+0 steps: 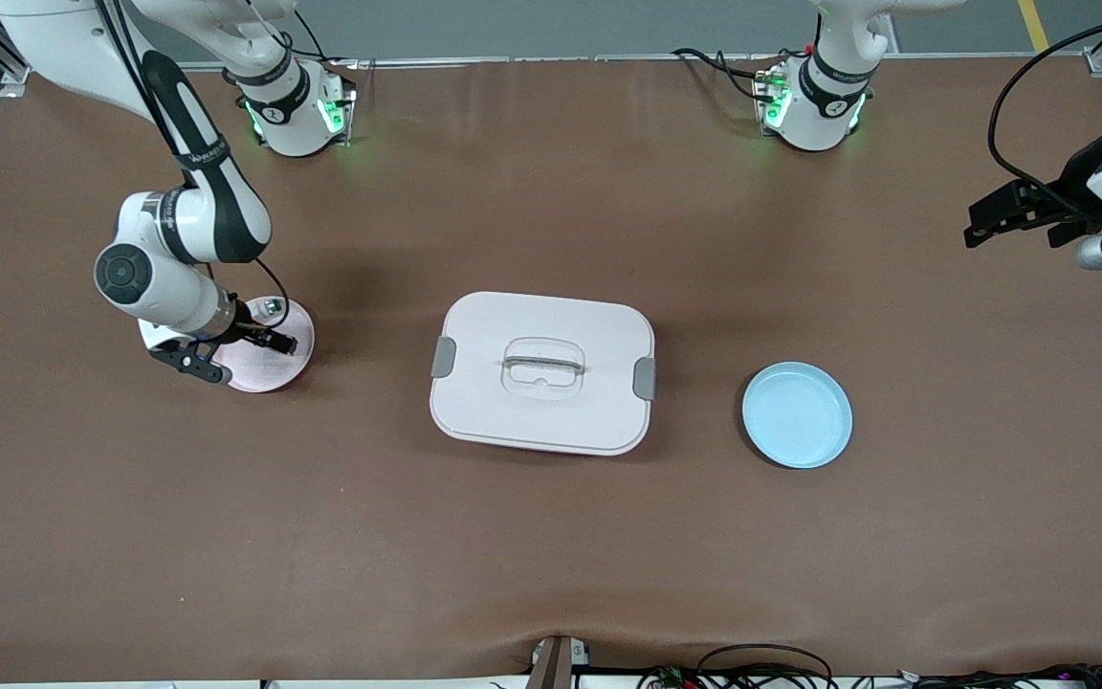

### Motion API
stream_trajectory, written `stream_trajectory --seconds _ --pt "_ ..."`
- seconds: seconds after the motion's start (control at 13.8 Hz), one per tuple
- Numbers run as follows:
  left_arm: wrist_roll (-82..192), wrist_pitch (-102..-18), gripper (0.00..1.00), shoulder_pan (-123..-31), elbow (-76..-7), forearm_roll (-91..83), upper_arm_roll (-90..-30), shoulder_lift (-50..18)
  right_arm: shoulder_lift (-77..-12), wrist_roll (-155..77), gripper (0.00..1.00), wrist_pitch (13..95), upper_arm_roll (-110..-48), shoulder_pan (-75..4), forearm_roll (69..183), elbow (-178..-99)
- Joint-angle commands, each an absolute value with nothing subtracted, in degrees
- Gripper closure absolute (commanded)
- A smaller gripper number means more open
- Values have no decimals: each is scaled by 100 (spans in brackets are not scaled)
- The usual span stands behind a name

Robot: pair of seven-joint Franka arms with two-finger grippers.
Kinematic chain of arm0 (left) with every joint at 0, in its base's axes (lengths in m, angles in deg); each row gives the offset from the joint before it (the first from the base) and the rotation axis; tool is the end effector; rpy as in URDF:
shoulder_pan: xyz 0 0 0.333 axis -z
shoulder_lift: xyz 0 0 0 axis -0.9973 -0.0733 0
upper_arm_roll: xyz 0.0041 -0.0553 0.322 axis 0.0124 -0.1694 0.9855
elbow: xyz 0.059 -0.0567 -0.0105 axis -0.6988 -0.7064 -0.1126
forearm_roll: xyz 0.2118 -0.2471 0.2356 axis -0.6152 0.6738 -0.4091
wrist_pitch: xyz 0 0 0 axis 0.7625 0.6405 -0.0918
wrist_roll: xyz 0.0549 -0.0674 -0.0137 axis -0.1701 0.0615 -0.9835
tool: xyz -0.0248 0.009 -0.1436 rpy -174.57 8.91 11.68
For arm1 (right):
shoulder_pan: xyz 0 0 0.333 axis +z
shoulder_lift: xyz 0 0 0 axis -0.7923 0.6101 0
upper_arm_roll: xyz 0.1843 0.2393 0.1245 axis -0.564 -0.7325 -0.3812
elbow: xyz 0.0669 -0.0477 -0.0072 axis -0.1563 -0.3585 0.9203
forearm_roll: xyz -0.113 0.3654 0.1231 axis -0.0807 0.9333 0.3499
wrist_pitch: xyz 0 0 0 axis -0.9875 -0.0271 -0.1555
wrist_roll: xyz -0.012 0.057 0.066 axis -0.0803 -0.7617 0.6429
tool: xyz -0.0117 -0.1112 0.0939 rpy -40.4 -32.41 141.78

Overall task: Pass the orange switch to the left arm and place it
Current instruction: 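Move the right gripper down over the orange switch on the white plate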

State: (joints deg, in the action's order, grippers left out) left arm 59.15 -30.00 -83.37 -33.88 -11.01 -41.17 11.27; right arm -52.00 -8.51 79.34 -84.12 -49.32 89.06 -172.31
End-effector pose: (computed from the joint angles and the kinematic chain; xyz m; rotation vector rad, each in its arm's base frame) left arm 0.5453 -0.0246 0.5876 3.1099 0.0102 -0.1102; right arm 0.5109 0.0235 0.1774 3.0410 -0.6167 -0.2029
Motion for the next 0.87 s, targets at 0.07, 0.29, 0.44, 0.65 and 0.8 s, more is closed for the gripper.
stream_trajectory --seconds 0.07,0.29,0.44,0.65,0.8 --pt "6041 -2913 0 -8404 -3342 -1005 -4108 1145 -5143 -487 0 7989 -8412 -4643 8783 -17267" --pt "6032 -2913 0 -8404 -3325 -1005 -4108 1153 -5116 -487 0 7989 -8412 -4581 8486 -17267" --pt "6024 -2913 0 -8404 -3325 -1005 -4108 1145 -5107 -505 0 7989 -8412 -4660 8300 -17267" --pt "6015 -2913 0 -8395 -3325 -1005 -4108 1153 -5107 -610 0 7919 -8403 -4687 8203 -17249" --pt "6006 -2913 0 -8404 -3316 -1005 -4108 1162 -5107 -610 0 7910 -8403 -4687 8106 -17249"
